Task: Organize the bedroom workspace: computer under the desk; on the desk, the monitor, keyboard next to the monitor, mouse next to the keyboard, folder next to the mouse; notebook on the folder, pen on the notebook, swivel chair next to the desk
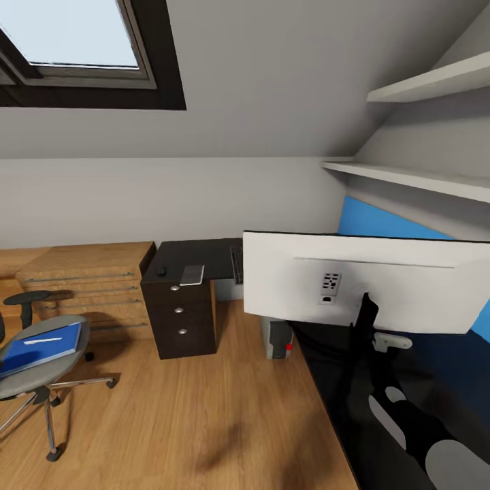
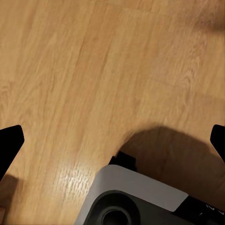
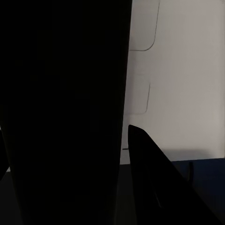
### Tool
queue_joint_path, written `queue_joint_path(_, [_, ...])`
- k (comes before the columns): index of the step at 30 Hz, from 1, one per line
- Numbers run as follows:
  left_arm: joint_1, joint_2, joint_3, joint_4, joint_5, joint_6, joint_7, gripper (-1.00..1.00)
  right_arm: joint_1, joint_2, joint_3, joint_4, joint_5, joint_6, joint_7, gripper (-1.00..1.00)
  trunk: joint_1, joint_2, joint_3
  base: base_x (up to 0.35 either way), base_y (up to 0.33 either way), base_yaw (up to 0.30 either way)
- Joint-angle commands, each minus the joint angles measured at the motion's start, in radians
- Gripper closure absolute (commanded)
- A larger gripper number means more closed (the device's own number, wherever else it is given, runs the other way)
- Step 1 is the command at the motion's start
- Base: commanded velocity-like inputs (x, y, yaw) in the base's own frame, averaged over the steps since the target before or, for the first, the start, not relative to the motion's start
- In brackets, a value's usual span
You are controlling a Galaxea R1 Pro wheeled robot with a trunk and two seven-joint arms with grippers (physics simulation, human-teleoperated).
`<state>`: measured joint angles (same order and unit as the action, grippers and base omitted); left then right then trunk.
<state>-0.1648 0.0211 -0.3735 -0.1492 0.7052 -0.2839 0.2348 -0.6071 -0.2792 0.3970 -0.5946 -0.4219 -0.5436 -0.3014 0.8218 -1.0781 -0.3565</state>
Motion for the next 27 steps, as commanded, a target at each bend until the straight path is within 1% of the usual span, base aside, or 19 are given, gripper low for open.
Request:
queue_joint_path(1, [0.000, 0.000, -0.008, -0.001, 0.006, -0.002, 0.006, -1.00, -0.002, -0.002, 0.006, -0.002, -0.005, -0.007, -0.008, 1.00, 0.000, -0.001, -0.001, 0.000, 0.000, 0.027])
queue_joint_path(27, [0.000, 0.002, -0.009, -0.001, 0.006, -0.003, 0.006, -1.00, 0.000, -0.001, 0.008, -0.002, -0.006, -0.007, -0.007, 1.00, 0.000, -0.001, -0.001, 0.000, 0.000, 0.002])
